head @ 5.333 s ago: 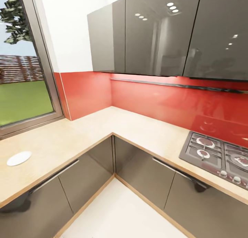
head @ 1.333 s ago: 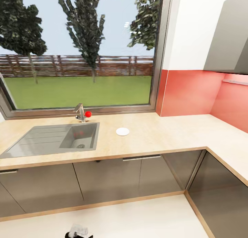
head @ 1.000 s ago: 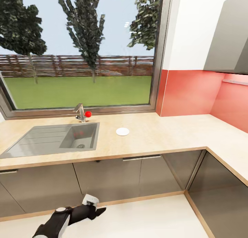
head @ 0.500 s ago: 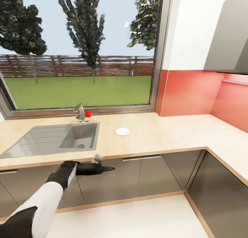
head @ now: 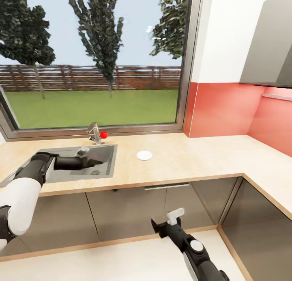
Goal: Set up a coffee station on the kitchen countertop: keep the coffee maker on the countertop, move the bottle of coffee from the kitchen shelf to the counter next to the coffee maker, place a paper coffee filter on top of the coffee maker, put the saucer next to the coffee maker with the coffee cup on the saucer, and place the electric kettle next to the coffee maker.
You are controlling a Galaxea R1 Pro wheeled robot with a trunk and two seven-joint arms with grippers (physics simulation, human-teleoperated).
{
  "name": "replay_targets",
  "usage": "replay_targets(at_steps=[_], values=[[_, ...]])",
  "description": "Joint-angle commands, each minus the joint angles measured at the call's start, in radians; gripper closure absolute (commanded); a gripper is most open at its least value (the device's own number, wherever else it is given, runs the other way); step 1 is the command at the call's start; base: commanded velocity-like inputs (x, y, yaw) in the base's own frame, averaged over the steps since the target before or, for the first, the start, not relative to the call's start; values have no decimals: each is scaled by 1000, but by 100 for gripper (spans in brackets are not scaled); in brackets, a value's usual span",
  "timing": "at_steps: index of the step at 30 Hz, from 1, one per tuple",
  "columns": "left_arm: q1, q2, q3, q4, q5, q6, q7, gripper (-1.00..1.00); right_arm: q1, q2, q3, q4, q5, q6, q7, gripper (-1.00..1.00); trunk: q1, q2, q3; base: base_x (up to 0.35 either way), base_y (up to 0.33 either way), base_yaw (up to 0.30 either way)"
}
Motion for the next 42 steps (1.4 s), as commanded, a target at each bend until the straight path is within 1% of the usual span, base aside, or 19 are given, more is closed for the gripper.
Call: replay_targets(at_steps=[1,3,4,5,7,10,12,13,14,15,18,19,22,24,29,32,37,39,42], values=[[-1,1,8,0,-14,9,2,-100,0,4,11,-37,3,30,5,-100,1,-2,-3,0,0,0],[-1,4,7,-1,-24,8,24,-100,0,27,41,-148,-20,111,5,-100,1,-2,-3,0,0,0],[-1,4,7,0,-25,8,27,-100,0,33,46,-173,-28,130,5,-100,1,-2,-3,0,0,0],[-2,4,8,-1,-28,7,36,-100,-1,57,59,-319,-99,261,5,-100,1,-2,-3,0,0,0],[-2,4,11,-1,-27,7,38,-100,-17,66,61,-373,-159,359,4,-100,1,-2,-3,0,0,0],[-2,3,22,-2,-25,8,39,-100,-111,71,54,-398,-246,458,1,-100,1,-2,-3,0,0,0],[-3,3,27,-5,-23,9,40,-100,-178,72,28,-402,-300,510,-1,-100,1,-2,-3,0,0,0],[-3,2,28,-15,-20,9,40,-100,-215,72,-17,-403,-335,557,-2,-100,1,-2,-3,0,0,0],[-3,2,27,-20,-19,10,40,-100,-225,72,-35,-403,-345,573,-3,-100,1,-2,-3,0,0,0],[-3,2,28,-33,-14,10,39,-100,-250,72,-90,-403,-364,625,-3,-100,1,-2,-3,0,0,0],[-3,2,32,-43,6,11,37,-100,-270,71,-154,-403,-376,680,-4,-100,1,-2,-3,0,0,0],[-3,1,35,-46,23,11,37,-100,-275,70,-182,-403,-379,697,-4,-100,1,-2,-3,0,0,0],[-3,-3,37,-48,59,11,37,-100,-281,68,-226,-403,-381,715,-4,-100,1,-2,-3,45,0,0],[-2,-16,39,-48,89,11,38,-100,-283,67,-251,-402,-382,728,-4,-100,1,-2,-3,215,0,0],[-1,-48,39,-42,99,10,45,-100,-284,66,-256,-402,-380,735,-4,-100,1,-2,-3,289,0,0],[-1,-64,39,-37,107,10,77,-100,-284,66,-254,-375,-378,737,-4,-100,1,-2,-3,314,-2,0],[-1,-67,39,-34,109,10,80,-100,-284,66,-254,-360,-373,737,-3,-100,1,-2,-3,322,-49,0],[0,-78,40,-33,108,10,80,-100,-284,65,-254,-357,-371,737,-4,-100,1,-2,-3,325,-76,0],[26,-100,41,-34,108,10,81,-100,-284,64,-253,-332,-367,739,-4,-100,1,-2,-3,328,-68,0]])
